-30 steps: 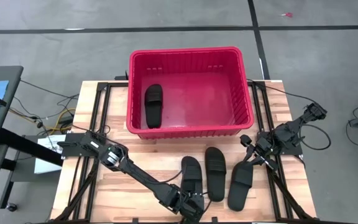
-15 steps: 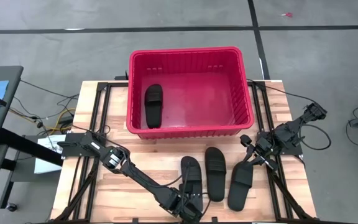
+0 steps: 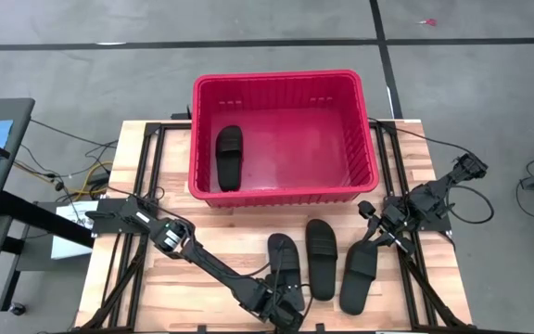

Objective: Pick and place slides into bin
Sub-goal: Put the black slide into the red container

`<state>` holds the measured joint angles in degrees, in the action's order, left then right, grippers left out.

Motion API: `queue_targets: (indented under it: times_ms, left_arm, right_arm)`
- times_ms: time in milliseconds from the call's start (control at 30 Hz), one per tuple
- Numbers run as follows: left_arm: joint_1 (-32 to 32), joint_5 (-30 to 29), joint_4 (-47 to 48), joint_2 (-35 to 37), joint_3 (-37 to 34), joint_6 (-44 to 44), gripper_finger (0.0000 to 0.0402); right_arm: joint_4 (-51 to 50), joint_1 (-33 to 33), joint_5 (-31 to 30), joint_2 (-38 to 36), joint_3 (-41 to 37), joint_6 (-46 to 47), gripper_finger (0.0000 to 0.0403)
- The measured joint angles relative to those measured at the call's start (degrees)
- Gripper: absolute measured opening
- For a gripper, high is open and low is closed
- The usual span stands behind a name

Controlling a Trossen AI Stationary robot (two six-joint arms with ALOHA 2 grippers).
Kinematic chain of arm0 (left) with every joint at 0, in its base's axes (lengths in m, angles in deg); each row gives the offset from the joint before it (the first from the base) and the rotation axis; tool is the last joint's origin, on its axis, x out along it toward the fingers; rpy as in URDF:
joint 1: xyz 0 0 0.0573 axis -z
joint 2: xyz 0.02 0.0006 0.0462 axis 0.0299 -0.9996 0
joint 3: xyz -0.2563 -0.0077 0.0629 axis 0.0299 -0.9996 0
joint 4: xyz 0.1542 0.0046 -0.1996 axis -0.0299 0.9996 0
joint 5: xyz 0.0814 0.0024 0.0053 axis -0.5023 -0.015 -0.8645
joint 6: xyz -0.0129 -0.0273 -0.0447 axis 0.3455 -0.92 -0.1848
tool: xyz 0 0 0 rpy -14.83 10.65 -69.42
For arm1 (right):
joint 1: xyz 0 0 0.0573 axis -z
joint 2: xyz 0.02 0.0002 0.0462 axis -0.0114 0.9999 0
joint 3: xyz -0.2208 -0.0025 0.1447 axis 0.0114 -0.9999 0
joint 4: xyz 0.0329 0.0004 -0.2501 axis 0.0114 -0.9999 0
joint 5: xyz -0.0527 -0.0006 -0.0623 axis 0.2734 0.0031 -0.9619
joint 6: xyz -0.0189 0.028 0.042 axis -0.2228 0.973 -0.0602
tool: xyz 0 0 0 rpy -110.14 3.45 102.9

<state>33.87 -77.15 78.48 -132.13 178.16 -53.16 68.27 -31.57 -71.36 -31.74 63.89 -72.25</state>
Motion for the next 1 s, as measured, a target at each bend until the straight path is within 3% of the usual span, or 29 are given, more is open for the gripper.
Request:
queue_targets:
  times_ms: [367, 533, 1000]
  left_arm:
    - [0.3, 3.2, 6.4, -0.5, 8.6, 3.2, 0.0001]
    - [0.9, 3.3, 6.6, 2.6, 8.3, 3.1, 0.0000]
    - [5.5, -3.8, 4.7, 14.5, 8.5, 1.8, 0.0000]
  right_arm:
    - [0.0, 0.0, 0.0, 0.0, 0.0, 0.0, 0.0063]
    - [0.0, 0.0, 0.0, 0.0, 0.0, 0.0, 0.0063]
    - [0.0, 0.0, 0.0, 0.0, 0.0, 0.0, 0.0063]
